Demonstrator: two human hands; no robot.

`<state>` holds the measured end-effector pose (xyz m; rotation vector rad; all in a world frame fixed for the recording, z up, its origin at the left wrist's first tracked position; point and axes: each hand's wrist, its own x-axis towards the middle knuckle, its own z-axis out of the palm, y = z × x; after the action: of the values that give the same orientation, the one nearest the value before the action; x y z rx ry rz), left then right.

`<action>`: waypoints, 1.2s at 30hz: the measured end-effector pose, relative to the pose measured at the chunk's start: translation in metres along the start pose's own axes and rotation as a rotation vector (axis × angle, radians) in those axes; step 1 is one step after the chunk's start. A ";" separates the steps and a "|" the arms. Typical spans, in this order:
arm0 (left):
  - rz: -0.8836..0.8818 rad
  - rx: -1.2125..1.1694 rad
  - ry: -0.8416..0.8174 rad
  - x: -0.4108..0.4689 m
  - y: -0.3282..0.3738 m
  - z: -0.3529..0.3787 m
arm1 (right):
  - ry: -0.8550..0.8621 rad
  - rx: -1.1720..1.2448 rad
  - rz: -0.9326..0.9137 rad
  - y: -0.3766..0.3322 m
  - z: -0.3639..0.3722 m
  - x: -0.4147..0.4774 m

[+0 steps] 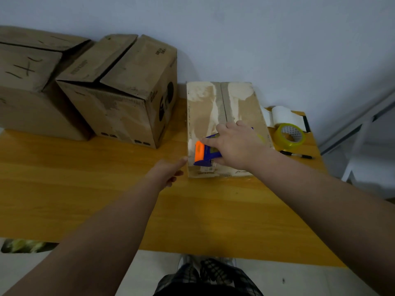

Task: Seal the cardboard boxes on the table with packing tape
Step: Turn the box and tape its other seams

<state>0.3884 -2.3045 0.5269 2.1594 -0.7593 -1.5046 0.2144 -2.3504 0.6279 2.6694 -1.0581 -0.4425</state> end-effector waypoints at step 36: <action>0.989 0.950 0.201 0.021 0.007 -0.005 | 0.012 -0.018 0.005 -0.003 -0.001 0.000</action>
<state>0.3977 -2.3237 0.5177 1.8117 -2.3196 -0.3950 0.2161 -2.3480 0.6279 2.6499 -1.0523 -0.4320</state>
